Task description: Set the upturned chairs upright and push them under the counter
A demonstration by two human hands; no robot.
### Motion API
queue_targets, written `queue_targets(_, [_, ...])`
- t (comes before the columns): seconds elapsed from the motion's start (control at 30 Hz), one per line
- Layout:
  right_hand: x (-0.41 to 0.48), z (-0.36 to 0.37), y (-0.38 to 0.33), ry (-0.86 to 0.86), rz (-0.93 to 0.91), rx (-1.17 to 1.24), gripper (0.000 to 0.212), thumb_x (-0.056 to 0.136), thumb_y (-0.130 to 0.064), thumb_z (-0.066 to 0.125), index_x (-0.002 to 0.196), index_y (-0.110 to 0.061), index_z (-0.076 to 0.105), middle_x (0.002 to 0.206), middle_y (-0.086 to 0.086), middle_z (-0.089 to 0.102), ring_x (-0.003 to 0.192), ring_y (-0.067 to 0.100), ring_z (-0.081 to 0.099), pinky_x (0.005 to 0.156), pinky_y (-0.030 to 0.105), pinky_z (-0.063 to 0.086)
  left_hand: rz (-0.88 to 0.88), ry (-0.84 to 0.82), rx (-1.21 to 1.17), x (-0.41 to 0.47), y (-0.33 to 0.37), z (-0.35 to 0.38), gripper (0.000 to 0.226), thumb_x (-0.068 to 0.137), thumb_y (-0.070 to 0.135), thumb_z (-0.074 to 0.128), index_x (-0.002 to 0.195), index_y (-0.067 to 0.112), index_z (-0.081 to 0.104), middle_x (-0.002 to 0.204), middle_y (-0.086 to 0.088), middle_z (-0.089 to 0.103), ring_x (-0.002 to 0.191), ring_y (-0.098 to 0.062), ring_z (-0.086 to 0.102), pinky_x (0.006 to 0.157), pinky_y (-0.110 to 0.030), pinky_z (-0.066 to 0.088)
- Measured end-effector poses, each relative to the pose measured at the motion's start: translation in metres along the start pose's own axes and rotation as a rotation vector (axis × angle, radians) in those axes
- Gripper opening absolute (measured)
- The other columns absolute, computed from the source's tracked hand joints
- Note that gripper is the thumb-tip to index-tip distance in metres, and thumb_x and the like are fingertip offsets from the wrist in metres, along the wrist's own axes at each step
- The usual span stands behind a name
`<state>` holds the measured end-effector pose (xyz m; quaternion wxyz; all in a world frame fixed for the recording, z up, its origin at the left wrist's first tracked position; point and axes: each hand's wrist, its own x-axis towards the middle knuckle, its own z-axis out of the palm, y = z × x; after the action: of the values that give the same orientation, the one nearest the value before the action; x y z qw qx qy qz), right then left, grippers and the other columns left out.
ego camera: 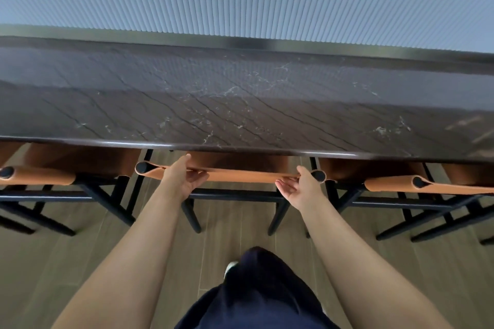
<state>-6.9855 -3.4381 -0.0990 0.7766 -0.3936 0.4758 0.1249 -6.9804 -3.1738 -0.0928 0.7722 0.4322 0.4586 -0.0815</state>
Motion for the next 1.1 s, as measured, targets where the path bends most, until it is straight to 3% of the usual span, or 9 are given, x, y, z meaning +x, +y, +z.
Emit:
queue_targets(0.1, [0.000,0.001,0.002,0.030,-0.045,0.069,0.008,0.095,-0.005,0.057,0.102,-0.003,0.053,0.105,0.022,0.058,0.094,0.032,0.063,0.070,0.045,0.057,-0.047,-0.020,-0.011,0.008,0.004,0.000,0.025,0.100,0.014,0.050,0.121,0.001,0.046,0.111,-0.022,0.056,0.102,-0.035,0.060,0.072,-0.046,0.054])
queue_targets(0.17, [0.002,0.004,-0.002,0.063,-0.073,0.154,0.010,0.093,0.005,0.055,0.092,-0.004,0.050,0.098,0.021,0.055,0.095,0.035,0.060,0.078,0.051,0.057,-0.055,-0.012,0.035,0.014,0.005,0.000,0.031,0.099,0.003,0.044,0.128,-0.006,0.045,0.122,-0.025,0.056,0.111,-0.037,0.058,0.078,-0.046,0.053])
queue_targets(0.33, [0.003,0.005,0.001,0.136,-0.121,0.154,0.025,0.089,0.012,0.054,0.109,-0.001,0.050,0.109,0.024,0.053,0.099,0.042,0.059,0.085,0.056,0.055,-0.066,0.044,0.113,0.019,0.005,0.003,0.034,0.097,-0.005,0.039,0.130,-0.010,0.043,0.129,-0.026,0.054,0.113,-0.041,0.058,0.086,-0.047,0.053])
queue_targets(0.43, [0.004,-0.002,0.000,0.161,-0.135,0.162,0.018,0.089,0.013,0.053,0.099,-0.002,0.049,0.100,0.022,0.054,0.086,0.041,0.061,0.082,0.056,0.055,-0.074,0.030,0.086,0.016,-0.003,0.002,0.037,0.096,-0.006,0.039,0.132,-0.010,0.041,0.126,-0.026,0.055,0.114,-0.042,0.057,0.078,-0.049,0.053])
queue_targets(0.6, [0.007,-0.026,-0.006,0.215,-0.165,0.170,0.016,0.090,0.011,0.054,0.087,-0.004,0.047,0.093,0.022,0.054,0.073,0.037,0.061,0.077,0.053,0.057,-0.101,0.008,0.024,0.011,-0.019,0.013,0.022,0.093,-0.011,0.038,0.113,-0.004,0.044,0.094,-0.020,0.054,0.112,-0.043,0.056,0.065,-0.052,0.051])
queue_targets(0.77, [0.015,-0.038,-0.032,0.122,-0.158,0.118,0.008,0.095,0.008,0.049,0.097,0.000,0.051,0.099,0.025,0.057,0.084,0.038,0.062,0.075,0.052,0.055,-0.064,-0.018,0.012,0.009,-0.022,0.035,0.029,0.092,-0.013,0.039,0.120,-0.004,0.041,0.112,-0.025,0.050,0.091,-0.039,0.058,0.063,-0.047,0.055])
queue_targets(0.87, [0.020,-0.040,-0.042,0.096,-0.151,0.096,0.007,0.095,0.007,0.049,0.097,0.001,0.052,0.101,0.026,0.058,0.087,0.038,0.063,0.071,0.052,0.055,-0.047,0.006,0.002,0.011,-0.022,0.044,0.018,0.093,-0.011,0.041,0.109,-0.004,0.043,0.109,-0.025,0.051,0.079,-0.036,0.058,0.046,-0.040,0.057])
queue_targets(1.0, [0.024,-0.044,-0.038,0.096,-0.156,0.082,0.008,0.096,0.007,0.049,0.090,0.001,0.052,0.096,0.027,0.060,0.085,0.038,0.064,0.085,0.054,0.054,-0.049,0.021,-0.024,0.012,-0.029,0.042,0.014,0.090,-0.011,0.043,0.102,-0.004,0.047,0.109,-0.023,0.050,0.082,-0.035,0.058,0.043,-0.040,0.057])
queue_targets(1.1, [0.026,-0.045,-0.037,0.105,-0.152,0.062,0.008,0.096,0.005,0.051,0.089,0.001,0.053,0.092,0.025,0.062,0.082,0.036,0.066,0.082,0.052,0.055,-0.088,0.025,-0.049,0.015,-0.026,0.035,0.030,0.092,-0.002,0.048,0.123,-0.006,0.048,0.118,-0.021,0.057,0.094,-0.038,0.062,0.052,-0.043,0.059])
